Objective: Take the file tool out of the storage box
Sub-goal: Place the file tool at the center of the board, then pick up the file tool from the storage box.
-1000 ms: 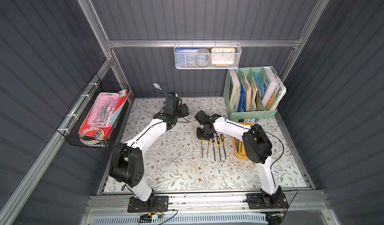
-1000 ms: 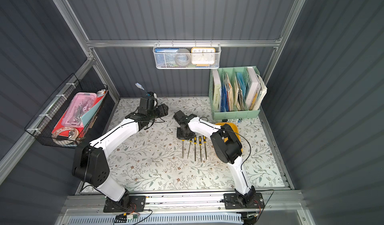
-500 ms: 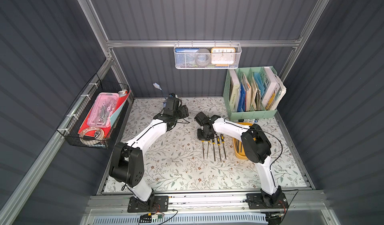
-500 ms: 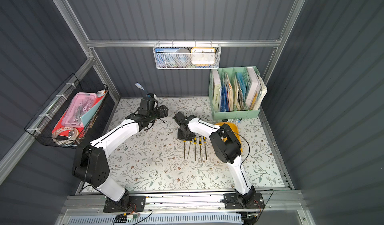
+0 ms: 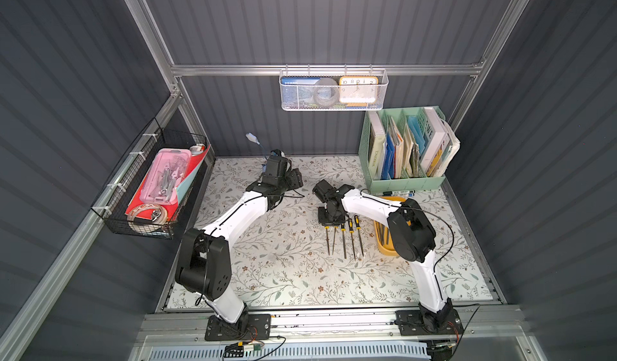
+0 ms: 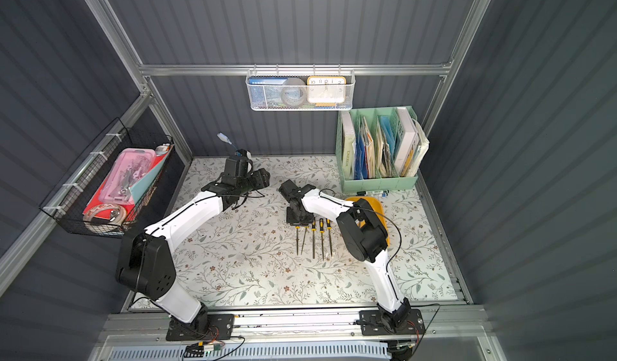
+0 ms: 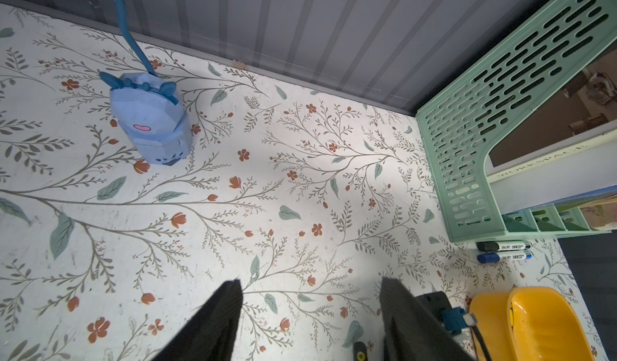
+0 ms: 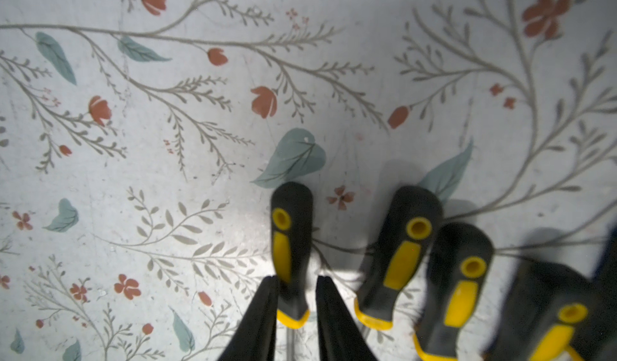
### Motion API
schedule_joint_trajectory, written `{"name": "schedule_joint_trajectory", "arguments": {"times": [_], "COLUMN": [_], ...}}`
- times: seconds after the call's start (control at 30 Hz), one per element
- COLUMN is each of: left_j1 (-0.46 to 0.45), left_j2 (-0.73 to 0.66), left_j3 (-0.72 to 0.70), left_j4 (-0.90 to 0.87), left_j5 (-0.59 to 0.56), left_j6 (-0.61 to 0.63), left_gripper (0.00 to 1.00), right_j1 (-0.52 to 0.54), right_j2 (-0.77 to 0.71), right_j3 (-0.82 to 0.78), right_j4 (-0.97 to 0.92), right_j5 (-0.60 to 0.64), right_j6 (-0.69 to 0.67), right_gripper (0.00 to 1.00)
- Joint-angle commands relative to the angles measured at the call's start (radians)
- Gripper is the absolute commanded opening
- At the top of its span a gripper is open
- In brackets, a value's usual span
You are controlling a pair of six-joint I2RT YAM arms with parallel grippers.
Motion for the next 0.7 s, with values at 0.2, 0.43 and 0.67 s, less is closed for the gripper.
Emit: {"name": "schedule_joint_trajectory", "arguments": {"times": [0.2,0.43,0.67], "left_j1": [0.009,0.011,0.01], "left_j2": [-0.017,0.004,0.028], "left_j3": [0.048,0.083,0.095], "left_j4": [-0.026,-0.029,-0.016], "left_j5": [0.003,0.022,0.04], "left_j6": [0.021,0.024,0.021], "left_gripper": [0.71,0.71,0.71], "right_j1": [-0.019,-0.197,-0.482], "right_j2": [-0.056,-0.322,-0.459], "right_j3": [0.049,-0.075,-0.297], "right_j4": [-0.068,-0.081,-0.083], "right_j5": [0.065,0.094,0.049], "right_j6": [-0.009,-0.048,-0.155], "right_gripper": [0.32,0.33,0.36]}}
